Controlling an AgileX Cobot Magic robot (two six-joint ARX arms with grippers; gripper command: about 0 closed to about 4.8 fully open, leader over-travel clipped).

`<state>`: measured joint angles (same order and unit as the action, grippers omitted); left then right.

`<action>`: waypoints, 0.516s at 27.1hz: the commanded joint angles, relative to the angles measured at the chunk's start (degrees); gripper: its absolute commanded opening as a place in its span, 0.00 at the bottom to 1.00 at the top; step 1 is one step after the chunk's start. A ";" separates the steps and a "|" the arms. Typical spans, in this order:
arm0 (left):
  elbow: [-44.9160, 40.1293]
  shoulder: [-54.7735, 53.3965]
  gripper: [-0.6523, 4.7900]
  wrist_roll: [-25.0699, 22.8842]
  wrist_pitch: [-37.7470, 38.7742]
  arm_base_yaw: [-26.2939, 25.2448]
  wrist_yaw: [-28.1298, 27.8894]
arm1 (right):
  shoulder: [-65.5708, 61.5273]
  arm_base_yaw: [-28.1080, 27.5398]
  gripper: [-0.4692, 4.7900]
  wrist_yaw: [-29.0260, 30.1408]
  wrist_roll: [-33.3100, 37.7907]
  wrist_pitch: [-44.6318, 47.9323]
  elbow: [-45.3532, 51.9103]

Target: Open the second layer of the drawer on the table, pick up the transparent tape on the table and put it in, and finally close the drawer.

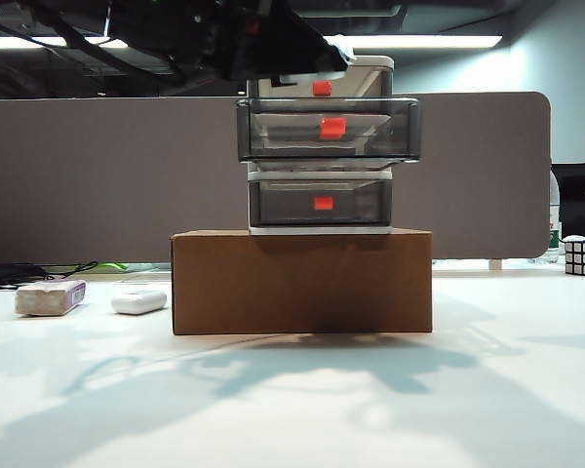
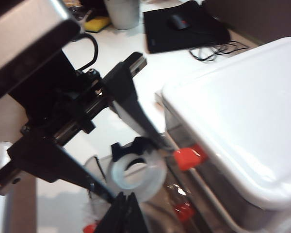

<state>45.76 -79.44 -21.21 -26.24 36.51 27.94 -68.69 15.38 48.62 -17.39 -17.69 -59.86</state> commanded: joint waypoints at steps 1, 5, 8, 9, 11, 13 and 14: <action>0.37 -0.20 0.58 -0.26 1.18 0.20 0.13 | 3.02 -1.86 0.08 -1.18 -0.90 -1.11 -0.26; 0.39 -0.20 0.88 -0.26 2.43 0.70 -0.15 | 5.44 -2.36 0.08 -1.14 -0.90 -1.36 -0.28; 0.50 -0.20 0.88 -0.22 2.40 1.38 -0.26 | 5.66 -2.32 0.08 -1.09 -0.87 -2.03 -0.26; 0.57 -0.20 0.88 -0.20 2.40 1.38 -0.31 | 5.66 -2.32 0.08 -1.05 -0.87 -2.19 -0.26; 0.57 -0.17 0.88 -0.22 2.32 1.46 -0.31 | 5.66 -2.32 0.08 -1.07 -0.87 -2.25 -0.26; 0.57 0.28 0.86 -0.20 2.40 1.97 -0.31 | 5.66 -2.32 0.08 -1.09 -0.90 -2.21 -0.26; 0.57 1.49 0.86 -0.20 2.91 1.97 -0.31 | 5.64 -2.32 0.08 -1.14 -0.90 -2.12 -0.26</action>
<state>46.00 -79.26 -21.39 -22.87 38.28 27.44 -63.26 13.04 47.33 -18.06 -20.10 -59.86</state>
